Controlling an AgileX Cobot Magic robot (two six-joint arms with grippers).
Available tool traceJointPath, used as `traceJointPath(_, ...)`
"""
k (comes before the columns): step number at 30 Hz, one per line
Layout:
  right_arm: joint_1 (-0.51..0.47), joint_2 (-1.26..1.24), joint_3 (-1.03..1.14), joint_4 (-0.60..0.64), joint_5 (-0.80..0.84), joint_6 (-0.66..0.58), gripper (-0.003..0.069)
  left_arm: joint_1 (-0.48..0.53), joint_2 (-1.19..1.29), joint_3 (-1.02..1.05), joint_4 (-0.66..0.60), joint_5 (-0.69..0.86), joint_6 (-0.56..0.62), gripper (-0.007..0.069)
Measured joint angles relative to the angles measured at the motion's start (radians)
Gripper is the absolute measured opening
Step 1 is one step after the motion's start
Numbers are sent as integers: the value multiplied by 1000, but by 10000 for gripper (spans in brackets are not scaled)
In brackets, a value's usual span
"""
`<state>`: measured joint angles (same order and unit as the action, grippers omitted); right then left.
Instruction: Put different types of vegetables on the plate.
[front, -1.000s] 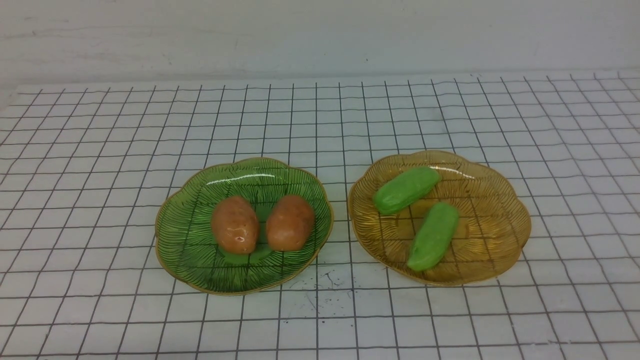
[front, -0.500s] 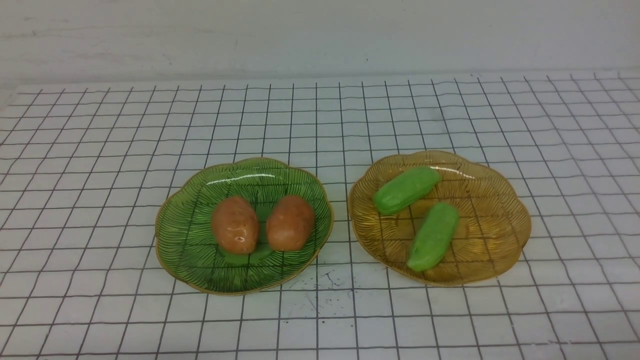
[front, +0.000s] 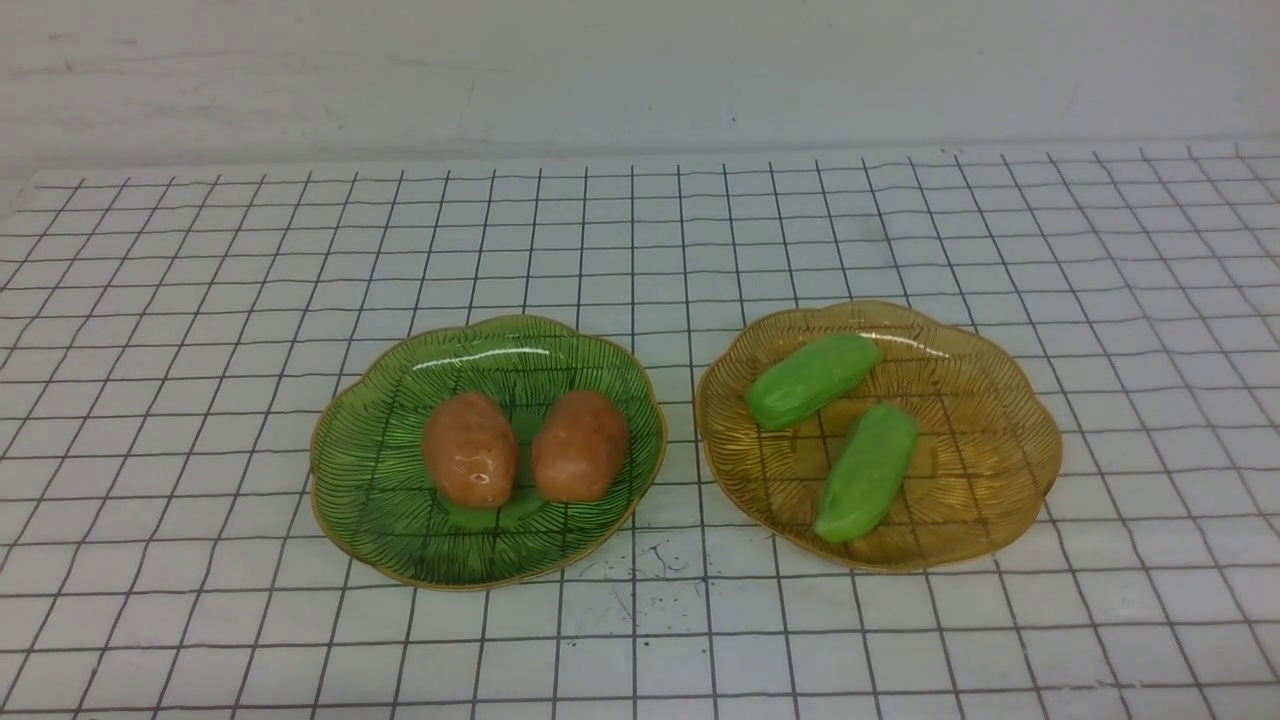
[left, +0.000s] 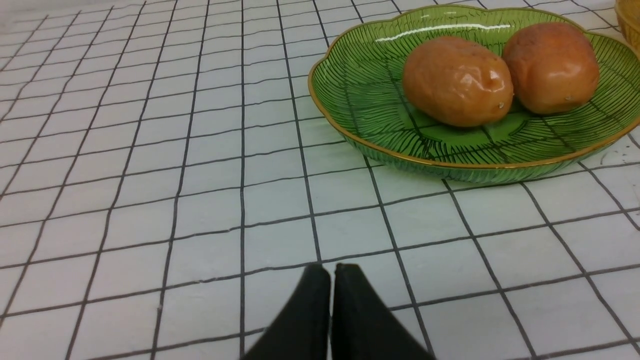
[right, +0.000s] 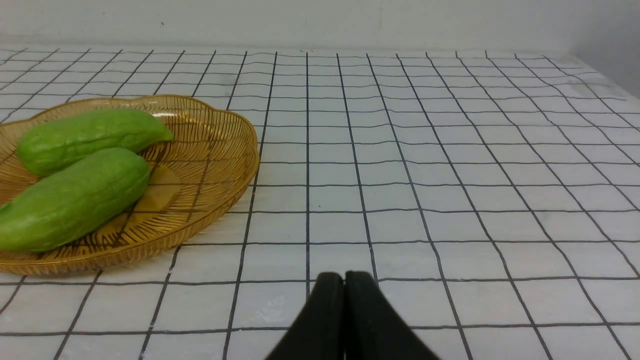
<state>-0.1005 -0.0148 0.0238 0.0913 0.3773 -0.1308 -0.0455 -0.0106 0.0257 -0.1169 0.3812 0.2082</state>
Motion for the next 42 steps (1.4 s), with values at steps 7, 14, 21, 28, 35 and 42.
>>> traceJointPath(7,0,0,0,0,1,0,-15,0,0,0,0,0,0,-8)
traceJointPath(14,0,0,0,2,1,0,-15,0,0,0,0,0,0,-8)
traceJointPath(21,0,0,0,2,1,0,-15,0,0,0,0,0,0,-8)
traceJointPath(28,0,0,0,2,1,0,-15,0,0,0,0,0,0,-8)
traceJointPath(35,0,0,0,2,1,0,-15,0,0,0,0,0,0,-8)
traceJointPath(42,0,0,0,2,1,0,-15,-49,0,0,0,0,0,-8)
